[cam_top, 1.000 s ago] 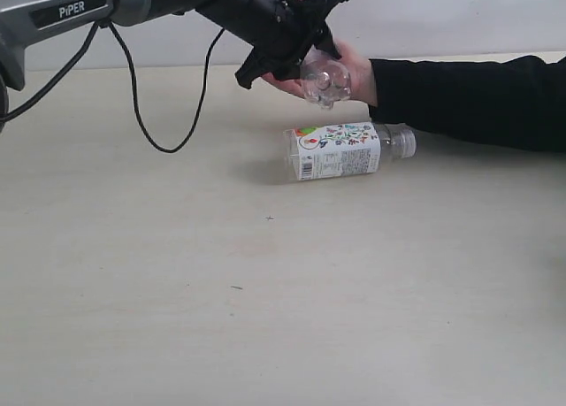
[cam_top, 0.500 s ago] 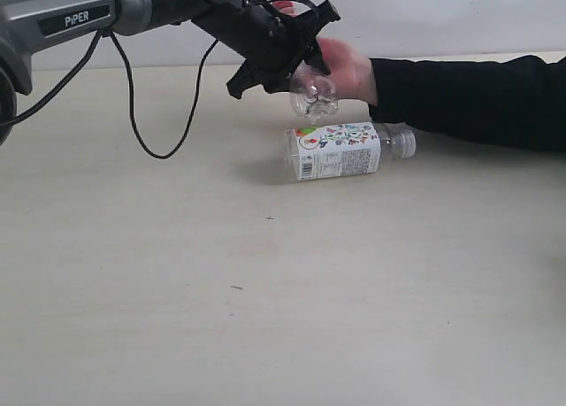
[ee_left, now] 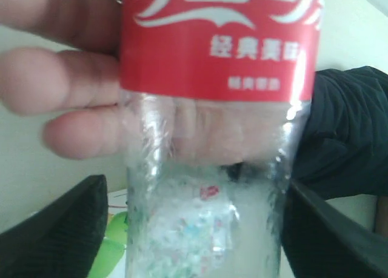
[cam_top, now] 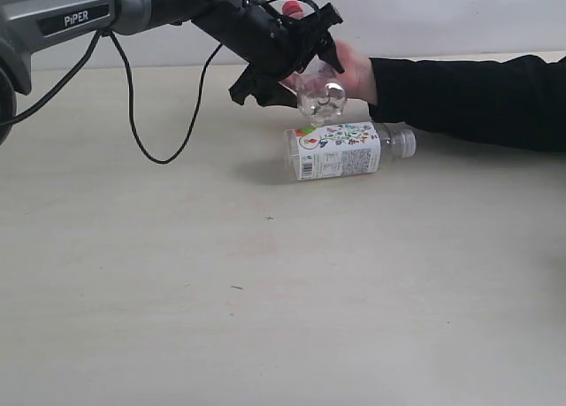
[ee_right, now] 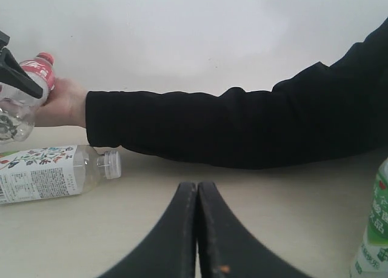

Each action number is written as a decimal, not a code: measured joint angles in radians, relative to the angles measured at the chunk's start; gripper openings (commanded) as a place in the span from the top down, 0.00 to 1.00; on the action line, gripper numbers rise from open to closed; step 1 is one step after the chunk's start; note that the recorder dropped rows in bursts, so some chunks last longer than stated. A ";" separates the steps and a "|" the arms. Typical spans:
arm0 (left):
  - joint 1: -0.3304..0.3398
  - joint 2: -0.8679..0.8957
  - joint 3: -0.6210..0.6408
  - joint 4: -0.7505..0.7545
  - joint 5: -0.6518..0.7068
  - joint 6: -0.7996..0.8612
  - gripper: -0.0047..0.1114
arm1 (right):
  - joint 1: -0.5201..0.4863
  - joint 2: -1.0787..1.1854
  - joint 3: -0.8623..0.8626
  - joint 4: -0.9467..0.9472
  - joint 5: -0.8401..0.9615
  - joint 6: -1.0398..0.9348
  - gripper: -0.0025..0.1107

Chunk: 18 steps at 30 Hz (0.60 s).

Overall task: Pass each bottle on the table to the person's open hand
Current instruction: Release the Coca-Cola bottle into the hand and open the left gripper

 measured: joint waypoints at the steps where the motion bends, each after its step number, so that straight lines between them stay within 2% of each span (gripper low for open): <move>1: 0.000 0.000 0.000 -0.003 0.000 0.000 0.32 | 0.000 0.000 0.000 0.000 0.000 0.000 0.98; 11: 0.017 0.000 0.000 -0.056 0.019 0.033 0.31 | 0.000 0.000 0.000 0.000 0.000 0.000 0.98; 18: 0.021 -0.045 0.000 -0.065 0.022 0.125 0.18 | 0.000 0.000 0.000 0.000 0.000 0.000 0.98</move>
